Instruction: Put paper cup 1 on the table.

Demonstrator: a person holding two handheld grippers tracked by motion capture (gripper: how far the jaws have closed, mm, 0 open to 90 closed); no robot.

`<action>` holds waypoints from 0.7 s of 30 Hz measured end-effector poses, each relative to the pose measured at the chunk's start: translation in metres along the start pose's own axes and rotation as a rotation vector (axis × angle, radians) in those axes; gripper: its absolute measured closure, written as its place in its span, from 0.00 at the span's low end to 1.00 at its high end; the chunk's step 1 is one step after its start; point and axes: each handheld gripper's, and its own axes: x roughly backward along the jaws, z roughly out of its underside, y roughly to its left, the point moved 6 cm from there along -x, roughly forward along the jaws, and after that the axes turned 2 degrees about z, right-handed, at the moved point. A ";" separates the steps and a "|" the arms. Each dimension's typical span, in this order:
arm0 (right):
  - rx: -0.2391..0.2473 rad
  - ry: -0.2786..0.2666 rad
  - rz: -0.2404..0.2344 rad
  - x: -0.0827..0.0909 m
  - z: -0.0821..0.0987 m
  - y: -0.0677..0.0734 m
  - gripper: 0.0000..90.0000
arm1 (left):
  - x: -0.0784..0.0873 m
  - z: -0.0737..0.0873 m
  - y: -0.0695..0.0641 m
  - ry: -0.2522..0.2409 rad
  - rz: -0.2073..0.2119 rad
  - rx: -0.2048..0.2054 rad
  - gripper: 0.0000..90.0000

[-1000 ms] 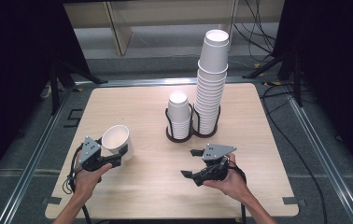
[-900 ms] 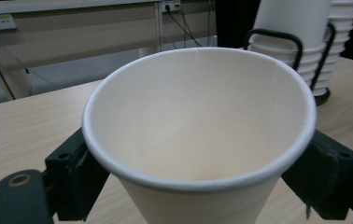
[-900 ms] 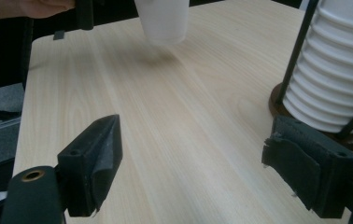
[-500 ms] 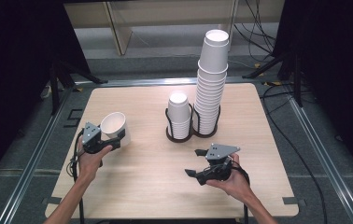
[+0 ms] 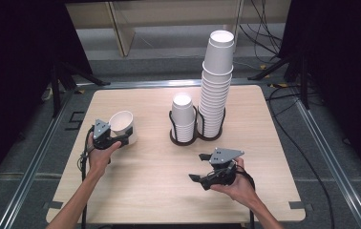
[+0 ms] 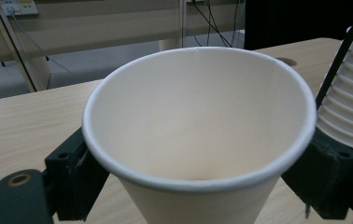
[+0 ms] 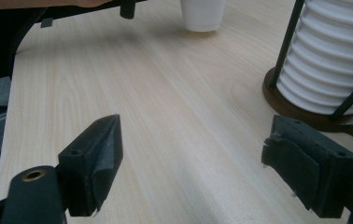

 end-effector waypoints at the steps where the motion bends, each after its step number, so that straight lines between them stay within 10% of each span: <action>1: -0.008 0.005 -0.003 0.000 0.001 0.000 0.21 | -0.004 -0.001 0.000 -0.003 0.000 0.002 0.16; 21: 0.000 -0.007 -0.012 0.001 -0.001 0.000 0.22 | -0.027 0.002 0.006 0.041 -0.040 -0.048 0.14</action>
